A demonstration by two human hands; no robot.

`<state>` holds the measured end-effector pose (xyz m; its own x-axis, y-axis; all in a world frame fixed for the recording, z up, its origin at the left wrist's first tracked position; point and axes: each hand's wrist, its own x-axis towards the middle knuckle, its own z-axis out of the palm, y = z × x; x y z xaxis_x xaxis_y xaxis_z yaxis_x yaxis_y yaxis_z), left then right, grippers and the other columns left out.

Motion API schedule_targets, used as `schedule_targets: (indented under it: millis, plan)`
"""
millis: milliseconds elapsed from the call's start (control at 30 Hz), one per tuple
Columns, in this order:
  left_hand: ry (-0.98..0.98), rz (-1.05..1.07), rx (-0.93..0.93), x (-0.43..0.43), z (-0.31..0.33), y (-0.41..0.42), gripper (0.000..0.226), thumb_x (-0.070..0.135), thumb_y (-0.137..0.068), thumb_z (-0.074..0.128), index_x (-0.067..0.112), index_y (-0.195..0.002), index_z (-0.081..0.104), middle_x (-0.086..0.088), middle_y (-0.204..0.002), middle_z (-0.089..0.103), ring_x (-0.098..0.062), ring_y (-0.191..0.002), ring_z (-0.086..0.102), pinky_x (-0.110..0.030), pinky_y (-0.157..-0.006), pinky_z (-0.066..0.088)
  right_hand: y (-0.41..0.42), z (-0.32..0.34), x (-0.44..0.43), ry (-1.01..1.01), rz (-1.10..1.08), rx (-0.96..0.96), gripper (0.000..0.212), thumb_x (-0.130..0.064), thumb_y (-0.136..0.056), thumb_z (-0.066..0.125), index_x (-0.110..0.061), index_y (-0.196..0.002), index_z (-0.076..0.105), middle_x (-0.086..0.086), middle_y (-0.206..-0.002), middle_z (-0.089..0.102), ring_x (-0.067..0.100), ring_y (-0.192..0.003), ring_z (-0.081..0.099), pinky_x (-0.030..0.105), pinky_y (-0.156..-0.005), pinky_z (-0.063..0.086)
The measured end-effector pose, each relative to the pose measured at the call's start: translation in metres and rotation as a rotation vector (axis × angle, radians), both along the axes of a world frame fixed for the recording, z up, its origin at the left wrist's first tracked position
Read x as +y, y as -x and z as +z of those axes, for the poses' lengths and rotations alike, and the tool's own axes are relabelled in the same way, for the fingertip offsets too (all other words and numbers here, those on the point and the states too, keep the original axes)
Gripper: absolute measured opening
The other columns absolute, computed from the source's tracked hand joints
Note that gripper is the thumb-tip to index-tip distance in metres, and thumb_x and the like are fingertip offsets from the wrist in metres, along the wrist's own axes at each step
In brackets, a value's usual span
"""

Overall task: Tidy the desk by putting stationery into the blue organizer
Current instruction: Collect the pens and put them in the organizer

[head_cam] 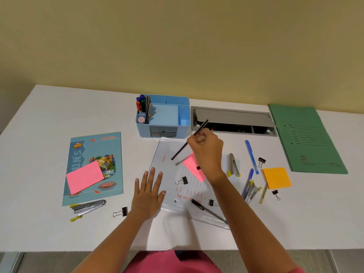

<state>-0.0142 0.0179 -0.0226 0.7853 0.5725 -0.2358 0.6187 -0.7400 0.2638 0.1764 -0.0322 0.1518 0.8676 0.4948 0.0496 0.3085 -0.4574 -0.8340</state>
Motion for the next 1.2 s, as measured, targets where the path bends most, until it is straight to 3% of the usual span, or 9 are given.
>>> schedule_targets:
  millis: [100,200,300,367,533,700,833,967,1200]
  plan:
    - [-0.004,0.009,-0.033,0.000,0.000,0.001,0.060,0.059,-0.087,-0.011,0.036,-0.140,-0.029,-0.006,-0.158,-0.007,-0.025,-0.146,-0.011,-0.039,-0.111,-0.020,0.000,0.011,0.043,-0.103,0.093,-0.018,0.015,-0.010,-0.082,0.066,-0.014,-0.073,0.055,-0.015,-0.048,0.048,-0.006,-0.044,0.050,0.001,-0.050,0.036]
    - [-0.020,0.015,-0.047,0.001,-0.004,0.001,0.061,0.058,-0.089,-0.006,0.035,-0.142,-0.025,-0.003,-0.158,-0.013,-0.015,-0.139,-0.034,-0.041,-0.112,-0.018,0.000,0.021,0.083,-0.145,0.148,-0.064,0.010,-0.016,-0.087,0.064,-0.006,-0.087,0.066,-0.004,-0.063,0.063,0.002,-0.054,0.054,0.007,-0.055,0.040]
    - [-0.008,0.019,-0.070,0.001,-0.008,0.001,0.061,0.058,-0.089,-0.007,0.035,-0.143,-0.024,0.007,-0.152,-0.034,-0.014,-0.137,-0.037,-0.043,-0.114,-0.014,0.000,0.025,0.113,-0.147,0.211,-0.149,0.012,-0.015,-0.089,0.061,-0.006,-0.094,0.067,0.006,-0.079,0.071,0.014,-0.063,0.060,0.018,-0.062,0.047]
    - [0.024,0.016,-0.068,0.001,-0.012,0.001,0.062,0.060,-0.086,-0.009,0.037,-0.140,-0.028,0.011,-0.146,-0.043,-0.014,-0.136,-0.039,-0.044,-0.116,-0.015,-0.002,0.022,0.130,-0.095,0.243,-0.167,0.012,-0.014,-0.090,0.059,-0.006,-0.093,0.067,0.008,-0.084,0.072,0.021,-0.071,0.064,0.030,-0.066,0.051]
    - [0.053,0.013,-0.039,0.000,-0.009,0.000,0.063,0.060,-0.083,-0.015,0.037,-0.138,-0.034,0.011,-0.144,-0.046,-0.016,-0.136,-0.040,-0.045,-0.116,-0.016,-0.004,0.006,0.154,0.161,0.320,-0.258,0.019,-0.017,-0.092,0.056,-0.001,-0.096,0.066,0.016,-0.092,0.070,0.031,-0.087,0.064,0.040,-0.072,0.054]
    - [0.058,0.014,-0.043,0.001,-0.007,0.000,0.062,0.060,-0.084,-0.013,0.038,-0.137,-0.034,0.011,-0.145,-0.043,-0.017,-0.137,-0.038,-0.045,-0.116,-0.015,-0.001,0.000,0.163,0.230,0.315,-0.279,0.020,-0.013,-0.096,0.049,-0.001,-0.100,0.065,0.017,-0.091,0.069,0.031,-0.082,0.063,0.030,-0.059,0.042]
    - [-0.006,0.026,-0.060,0.001,-0.008,0.001,0.062,0.057,-0.092,-0.001,0.032,-0.147,-0.015,0.007,-0.152,-0.031,-0.018,-0.141,-0.030,-0.045,-0.116,-0.007,-0.001,0.000,0.168,0.170,0.324,-0.111,0.018,-0.008,-0.092,0.056,-0.002,-0.108,0.057,0.023,-0.097,0.066,0.031,-0.085,0.062,0.039,-0.072,0.056]
    - [-0.030,0.026,-0.063,0.000,-0.011,0.000,0.062,0.053,-0.096,0.012,0.023,-0.150,0.016,0.002,-0.156,-0.016,-0.021,-0.144,-0.018,-0.045,-0.115,-0.003,0.000,0.001,0.170,0.160,0.326,-0.032,0.029,-0.005,-0.088,0.060,-0.003,-0.116,0.052,0.022,-0.104,0.065,0.031,-0.094,0.063,0.039,-0.079,0.056]
    - [-0.033,0.025,-0.035,0.001,-0.014,0.001,0.062,0.051,-0.095,0.024,0.023,-0.150,0.020,0.000,-0.157,-0.012,-0.025,-0.145,-0.011,-0.045,-0.116,-0.003,0.001,-0.006,0.168,0.152,0.277,-0.021,0.028,-0.008,-0.090,0.062,-0.004,-0.115,0.052,0.020,-0.105,0.064,0.030,-0.096,0.063,0.036,-0.077,0.054]
